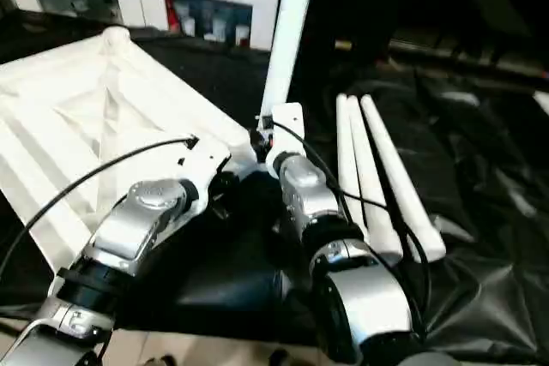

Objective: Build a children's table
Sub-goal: Insert table leg to table base

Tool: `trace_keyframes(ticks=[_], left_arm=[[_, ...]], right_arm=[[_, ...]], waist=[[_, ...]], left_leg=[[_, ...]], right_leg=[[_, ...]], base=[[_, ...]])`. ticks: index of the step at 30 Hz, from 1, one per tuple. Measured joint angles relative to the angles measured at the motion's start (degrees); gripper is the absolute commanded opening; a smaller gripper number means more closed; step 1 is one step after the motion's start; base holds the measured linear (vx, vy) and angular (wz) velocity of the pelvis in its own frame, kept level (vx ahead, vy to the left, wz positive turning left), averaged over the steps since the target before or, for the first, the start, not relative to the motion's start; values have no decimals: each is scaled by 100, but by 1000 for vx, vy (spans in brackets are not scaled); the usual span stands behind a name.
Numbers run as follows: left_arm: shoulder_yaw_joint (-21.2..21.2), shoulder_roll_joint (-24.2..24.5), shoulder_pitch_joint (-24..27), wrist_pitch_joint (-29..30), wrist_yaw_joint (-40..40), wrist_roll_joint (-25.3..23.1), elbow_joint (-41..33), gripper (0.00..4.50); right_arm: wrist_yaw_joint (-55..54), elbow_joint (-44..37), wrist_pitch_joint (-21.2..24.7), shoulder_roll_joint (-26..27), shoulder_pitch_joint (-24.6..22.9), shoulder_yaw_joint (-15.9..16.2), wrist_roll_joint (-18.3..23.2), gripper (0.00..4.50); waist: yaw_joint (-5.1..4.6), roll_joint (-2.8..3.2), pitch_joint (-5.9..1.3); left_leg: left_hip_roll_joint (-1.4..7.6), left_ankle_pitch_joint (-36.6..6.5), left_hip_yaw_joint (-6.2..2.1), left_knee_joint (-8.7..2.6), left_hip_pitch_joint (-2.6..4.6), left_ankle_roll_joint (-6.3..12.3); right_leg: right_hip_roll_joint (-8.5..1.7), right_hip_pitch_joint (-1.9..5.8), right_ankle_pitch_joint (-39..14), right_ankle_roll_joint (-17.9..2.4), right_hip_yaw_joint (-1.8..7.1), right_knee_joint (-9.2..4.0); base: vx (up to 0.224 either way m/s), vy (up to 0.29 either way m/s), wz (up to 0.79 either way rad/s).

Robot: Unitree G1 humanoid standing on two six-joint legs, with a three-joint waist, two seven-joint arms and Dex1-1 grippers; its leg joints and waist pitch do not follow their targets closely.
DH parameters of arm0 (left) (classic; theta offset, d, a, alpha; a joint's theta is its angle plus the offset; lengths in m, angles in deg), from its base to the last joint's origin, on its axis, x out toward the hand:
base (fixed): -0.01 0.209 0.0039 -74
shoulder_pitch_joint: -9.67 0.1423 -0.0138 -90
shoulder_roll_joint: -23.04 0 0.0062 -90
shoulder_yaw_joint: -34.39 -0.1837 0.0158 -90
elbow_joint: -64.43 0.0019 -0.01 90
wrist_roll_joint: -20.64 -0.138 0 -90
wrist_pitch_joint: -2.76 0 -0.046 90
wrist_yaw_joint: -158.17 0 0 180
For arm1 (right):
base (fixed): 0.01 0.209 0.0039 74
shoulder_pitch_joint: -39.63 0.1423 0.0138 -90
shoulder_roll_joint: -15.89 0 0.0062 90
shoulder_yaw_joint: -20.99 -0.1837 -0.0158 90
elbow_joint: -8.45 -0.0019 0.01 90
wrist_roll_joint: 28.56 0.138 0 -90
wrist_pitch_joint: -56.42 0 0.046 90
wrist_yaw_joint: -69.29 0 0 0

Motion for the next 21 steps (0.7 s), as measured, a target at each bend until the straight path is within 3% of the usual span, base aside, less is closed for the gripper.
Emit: trace_keyframes(ticks=[4,8,16,21], left_arm=[[-9,4,-48,-3,34,1,-40,0],[-10,17,-66,-5,59,1,-34,0],[-59,116,-76,-105,205,1,-37,0],[-107,300,-62,-240,436,32,-83,0]], right_arm=[[-5,119,-5,2,-74,-24,-23,349],[-8,169,-12,-1,-30,-33,-24,349],[332,91,-11,-95,-62,-19,-27,349],[965,-562,283,-335,-378,163,-17,349]], waist=[[34,-7,-6],[63,-52,-1],[80,-55,0],[144,-51,5]], left_leg=[[0,3,45,2,-87,0],[2,28,188,46,-74,35],[7,28,182,56,-93,34],[32,43,203,101,-99,56]], right_leg=[[-11,-50,11,-18,31,36],[-37,-107,132,-125,155,187],[-31,-145,132,-123,154,208],[-27,-151,306,-99,161,227]], base=[[0,0,0],[0,0,0],[0,0,0],[0,0,0]])
